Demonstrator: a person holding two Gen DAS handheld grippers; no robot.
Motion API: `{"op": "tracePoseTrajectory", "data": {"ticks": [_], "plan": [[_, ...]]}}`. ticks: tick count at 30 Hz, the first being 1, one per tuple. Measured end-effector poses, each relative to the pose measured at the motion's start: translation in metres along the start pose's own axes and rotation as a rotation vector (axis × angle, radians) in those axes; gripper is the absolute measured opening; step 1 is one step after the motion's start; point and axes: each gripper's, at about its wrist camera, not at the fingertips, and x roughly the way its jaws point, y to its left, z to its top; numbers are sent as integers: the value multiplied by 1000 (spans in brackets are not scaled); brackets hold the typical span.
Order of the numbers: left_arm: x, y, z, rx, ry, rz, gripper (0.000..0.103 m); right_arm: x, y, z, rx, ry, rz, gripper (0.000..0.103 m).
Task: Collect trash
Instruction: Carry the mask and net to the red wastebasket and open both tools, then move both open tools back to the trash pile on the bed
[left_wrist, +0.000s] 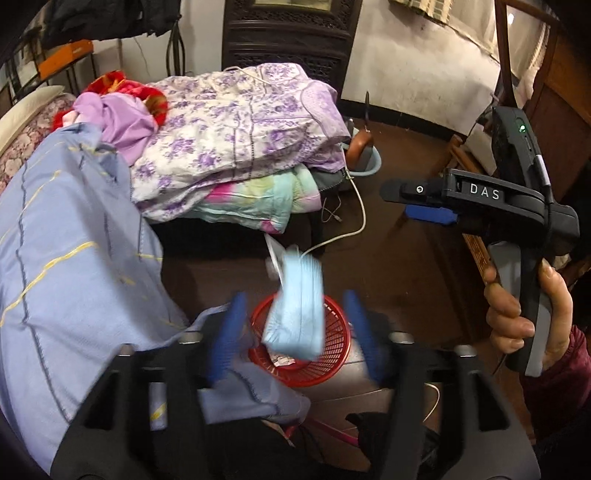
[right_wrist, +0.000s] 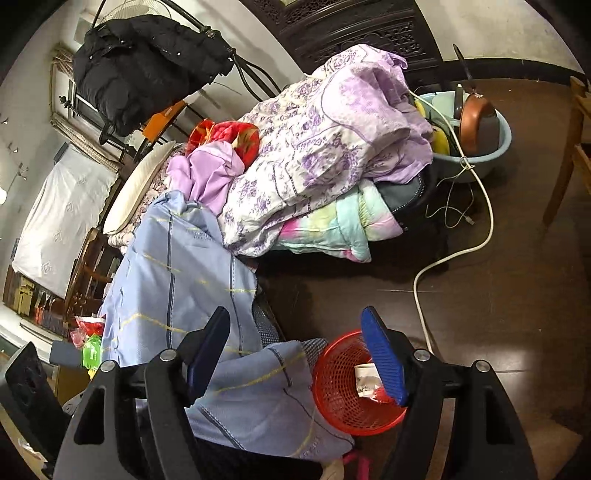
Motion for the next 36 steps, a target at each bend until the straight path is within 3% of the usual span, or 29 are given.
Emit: {"op": "tracePoseTrajectory", "data": {"ticks": [4,11,27,36], "plan": [[-4,1,4,-4,-27,22,74,0,1,0,-9,-3,4,73],[-26,28,1,-88,-63,59,75,-3,18,-3,-40,-2,8,73],[-99,77,-31,-222,-214,155,83,-23,114,-23,-240,-14,-9,84],[-141,139,-75,-371,-274,240,86,-12,173,-49,-340,28,1,87]]}}
